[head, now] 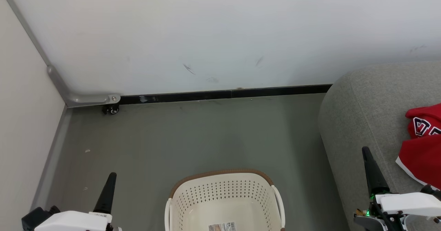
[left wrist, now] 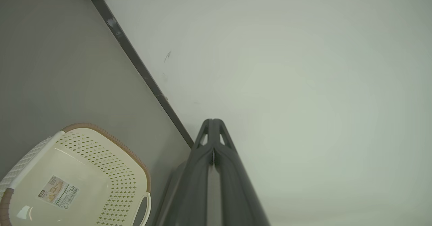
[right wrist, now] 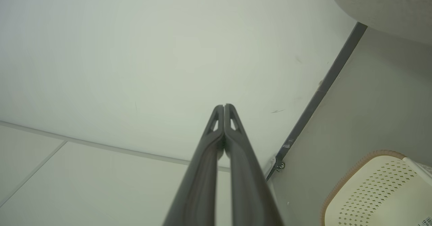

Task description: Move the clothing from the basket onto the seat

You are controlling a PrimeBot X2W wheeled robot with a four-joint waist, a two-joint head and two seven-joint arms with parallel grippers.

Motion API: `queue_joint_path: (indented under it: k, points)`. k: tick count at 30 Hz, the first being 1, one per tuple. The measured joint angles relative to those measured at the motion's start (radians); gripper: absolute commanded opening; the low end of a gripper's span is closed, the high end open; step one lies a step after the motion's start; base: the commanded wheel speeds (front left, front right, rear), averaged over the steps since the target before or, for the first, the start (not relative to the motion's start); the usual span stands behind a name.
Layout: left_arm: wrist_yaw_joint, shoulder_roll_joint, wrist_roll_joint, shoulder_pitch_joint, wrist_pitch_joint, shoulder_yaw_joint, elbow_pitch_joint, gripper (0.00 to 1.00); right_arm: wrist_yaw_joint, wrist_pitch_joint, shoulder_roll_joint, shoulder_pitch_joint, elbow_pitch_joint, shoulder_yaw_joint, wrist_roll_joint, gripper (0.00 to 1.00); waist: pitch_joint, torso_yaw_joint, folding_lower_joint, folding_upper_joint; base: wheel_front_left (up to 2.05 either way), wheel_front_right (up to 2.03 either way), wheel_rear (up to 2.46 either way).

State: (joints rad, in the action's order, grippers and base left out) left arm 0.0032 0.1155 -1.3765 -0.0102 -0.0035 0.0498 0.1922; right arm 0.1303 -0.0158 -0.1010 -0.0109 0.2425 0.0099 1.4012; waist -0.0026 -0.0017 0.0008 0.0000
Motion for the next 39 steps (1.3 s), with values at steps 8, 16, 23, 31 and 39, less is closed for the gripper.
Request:
queue_joint_path:
  k: [8, 16, 23, 31, 39]
  points:
    - [-0.04, -0.017, -0.108, 0.018, 0.026, -0.03, 0.009, 0.0, 0.0, 0.012, -0.006, -0.014, 0.007, -0.007, 0.118, 0.0, 0.002, 0.001, -0.0002, 0.0, 0.0, 0.0, 0.0]
    - [-0.071, -0.03, -0.21, 0.037, 0.05, -0.06, 0.02, 0.0, 0.0, 0.022, -0.012, -0.03, 0.013, -0.018, 0.235, 0.0, 0.004, 0.001, -0.0003, 0.0, 0.0, 0.0, 0.0]
    - [-0.093, -0.036, -0.269, 0.043, 0.066, -0.076, 0.028, 0.0, 0.0, 0.025, -0.021, -0.052, 0.014, -0.028, 0.298, 0.0, 0.005, 0.001, -0.0003, 0.0, 0.0, 0.0, 0.0]
    - [-0.096, -0.036, -0.276, 0.044, 0.066, -0.076, 0.034, 0.0, 0.0, 0.025, -0.021, -0.051, 0.016, -0.028, 0.298, 0.0, 0.005, 0.001, -0.0003, 0.0, 0.0, 0.0, 0.0]
    - [-0.1, -0.036, -0.276, 0.054, 0.066, -0.076, 0.041, 0.0, 0.0, 0.025, -0.021, -0.051, 0.016, -0.028, 0.298, 0.0, 0.004, 0.001, -0.0004, 0.0, 0.0, 0.0, 0.0]
